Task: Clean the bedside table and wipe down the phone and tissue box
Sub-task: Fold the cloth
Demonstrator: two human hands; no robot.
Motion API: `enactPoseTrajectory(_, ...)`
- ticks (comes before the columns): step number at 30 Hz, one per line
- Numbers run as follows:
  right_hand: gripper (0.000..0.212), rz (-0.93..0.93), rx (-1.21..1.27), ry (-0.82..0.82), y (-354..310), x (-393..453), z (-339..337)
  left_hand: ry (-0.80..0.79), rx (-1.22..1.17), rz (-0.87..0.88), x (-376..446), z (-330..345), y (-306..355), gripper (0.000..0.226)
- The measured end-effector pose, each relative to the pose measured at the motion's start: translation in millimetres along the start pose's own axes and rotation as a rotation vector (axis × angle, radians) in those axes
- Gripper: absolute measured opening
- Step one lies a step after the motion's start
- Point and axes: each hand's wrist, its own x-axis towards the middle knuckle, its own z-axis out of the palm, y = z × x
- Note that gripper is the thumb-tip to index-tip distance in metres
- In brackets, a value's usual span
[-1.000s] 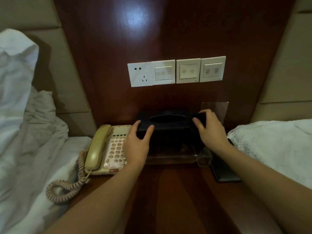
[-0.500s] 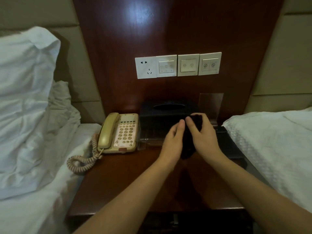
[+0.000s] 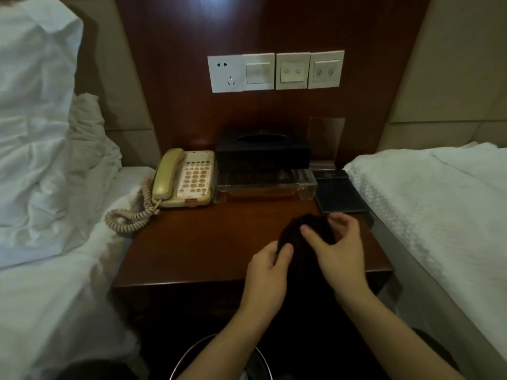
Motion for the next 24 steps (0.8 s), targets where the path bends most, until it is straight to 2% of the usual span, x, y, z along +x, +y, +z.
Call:
enactPoseTrajectory(3,0.039,-0.101,-0.296,0.093,7.9,34.3,-35.2,-0.027,-0.037,-0.078,7.7,-6.4,4.0,0.027)
enactPoseTrajectory(6,0.065,-0.146,-0.768,-0.070,31.4,63.6,-61.4,-0.039,-0.019,-0.094,15.8,-16.5,3.6,0.023)
enactPoseTrajectory(8,0.065,-0.169,-0.917,-0.125,51.2,71.8,-65.1,-0.023,0.033,-0.091,21.0,-23.8,-2.1,0.020)
enactPoseTrajectory(10,0.052,-0.144,-0.894,-0.095,57.2,80.1,-61.9,-0.003,0.094,-0.081,27.2,-28.7,-9.3,0.019)
enactPoseTrajectory(13,0.047,-0.069,-0.901,0.004,50.9,81.4,-46.6,0.016,0.129,-0.066,32.9,-30.4,-17.0,0.019)
enactPoseTrajectory(15,0.049,-0.141,-0.986,-0.027,53.1,67.7,-39.5,0.014,0.130,-0.039,34.3,-30.3,-19.5,0.020)
enactPoseTrajectory(18,0.052,-0.225,-1.048,-0.173,58.4,60.0,-47.6,0.018,0.120,0.006,36.6,-32.8,-19.7,0.020)
enactPoseTrajectory(21,0.046,-0.127,-1.016,-0.066,50.7,75.7,-50.7,0.023,0.151,0.037,30.7,-42.0,-19.3,0.020)
enactPoseTrajectory(24,0.045,-0.197,-1.025,-0.048,53.0,55.9,-18.7,0.096,0.246,0.075,22.3,-63.2,-18.7,0.018)
